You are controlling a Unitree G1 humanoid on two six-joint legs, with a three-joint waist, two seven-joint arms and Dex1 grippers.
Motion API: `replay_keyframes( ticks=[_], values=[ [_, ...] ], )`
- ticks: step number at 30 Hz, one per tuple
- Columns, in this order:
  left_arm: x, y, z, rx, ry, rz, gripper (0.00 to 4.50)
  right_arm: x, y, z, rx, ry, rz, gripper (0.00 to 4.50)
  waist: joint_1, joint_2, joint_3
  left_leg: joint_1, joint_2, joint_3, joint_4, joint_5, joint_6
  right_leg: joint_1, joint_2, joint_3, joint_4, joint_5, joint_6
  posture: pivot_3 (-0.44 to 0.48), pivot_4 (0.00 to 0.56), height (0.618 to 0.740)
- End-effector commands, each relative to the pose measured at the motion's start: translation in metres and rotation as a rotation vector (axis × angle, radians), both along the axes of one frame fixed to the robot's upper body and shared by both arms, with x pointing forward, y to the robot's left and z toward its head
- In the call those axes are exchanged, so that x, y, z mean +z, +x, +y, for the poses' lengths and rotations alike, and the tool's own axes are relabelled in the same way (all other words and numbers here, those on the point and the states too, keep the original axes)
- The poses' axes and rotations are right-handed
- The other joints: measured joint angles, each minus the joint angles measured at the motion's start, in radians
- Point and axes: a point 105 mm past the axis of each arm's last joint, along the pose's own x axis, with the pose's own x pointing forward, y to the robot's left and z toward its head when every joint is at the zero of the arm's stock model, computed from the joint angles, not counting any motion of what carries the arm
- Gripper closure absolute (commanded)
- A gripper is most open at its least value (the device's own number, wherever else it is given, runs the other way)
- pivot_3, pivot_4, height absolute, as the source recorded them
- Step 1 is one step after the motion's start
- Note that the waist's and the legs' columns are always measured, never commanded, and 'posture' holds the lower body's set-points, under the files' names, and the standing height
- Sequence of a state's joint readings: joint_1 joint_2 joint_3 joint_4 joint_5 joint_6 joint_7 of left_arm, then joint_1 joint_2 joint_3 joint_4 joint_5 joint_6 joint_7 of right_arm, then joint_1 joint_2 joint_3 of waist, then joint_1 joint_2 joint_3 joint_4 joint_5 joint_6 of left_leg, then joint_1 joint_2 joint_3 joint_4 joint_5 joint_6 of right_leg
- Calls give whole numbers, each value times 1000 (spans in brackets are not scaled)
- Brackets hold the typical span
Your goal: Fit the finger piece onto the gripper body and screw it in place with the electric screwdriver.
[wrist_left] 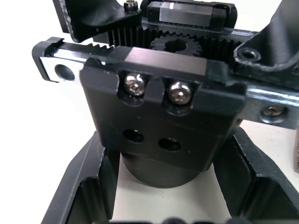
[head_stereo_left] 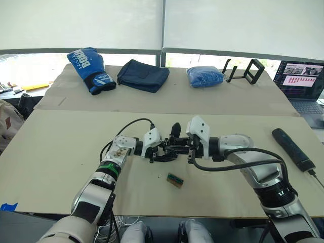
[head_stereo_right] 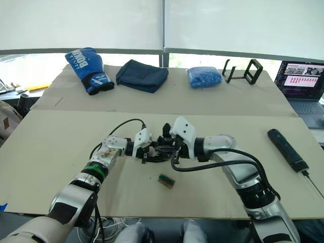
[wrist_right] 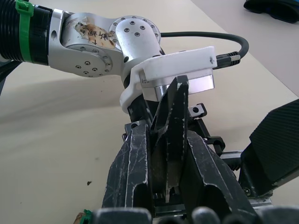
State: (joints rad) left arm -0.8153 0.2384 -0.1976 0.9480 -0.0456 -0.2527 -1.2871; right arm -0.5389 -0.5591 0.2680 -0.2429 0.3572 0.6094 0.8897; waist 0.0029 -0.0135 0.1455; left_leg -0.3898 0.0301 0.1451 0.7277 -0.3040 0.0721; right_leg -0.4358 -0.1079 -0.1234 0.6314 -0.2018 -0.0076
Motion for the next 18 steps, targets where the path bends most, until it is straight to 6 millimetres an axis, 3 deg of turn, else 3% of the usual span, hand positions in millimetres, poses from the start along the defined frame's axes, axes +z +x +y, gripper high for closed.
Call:
replay_keyframes(
  ticks=[1, 18],
  values=[
    [-12, -6, 5, -10, 40, 32, 2200, -33, 14, -21, -109, -93, 119, 4085, -1, 0, -2, 0, 0, 0, 0, 0, 0, 0, 0, 0, 0, 0, 0, 0, 150, 740],
    [-15, -12, 5, -12, 44, 50, 2200, -28, 13, -15, -54, -94, 85, 4085, -11, 0, -5, 1, 1, -1, -1, 0, 0, 0, -1, 0, 0, 0, 0, 0, 150, 740]
  ],
)
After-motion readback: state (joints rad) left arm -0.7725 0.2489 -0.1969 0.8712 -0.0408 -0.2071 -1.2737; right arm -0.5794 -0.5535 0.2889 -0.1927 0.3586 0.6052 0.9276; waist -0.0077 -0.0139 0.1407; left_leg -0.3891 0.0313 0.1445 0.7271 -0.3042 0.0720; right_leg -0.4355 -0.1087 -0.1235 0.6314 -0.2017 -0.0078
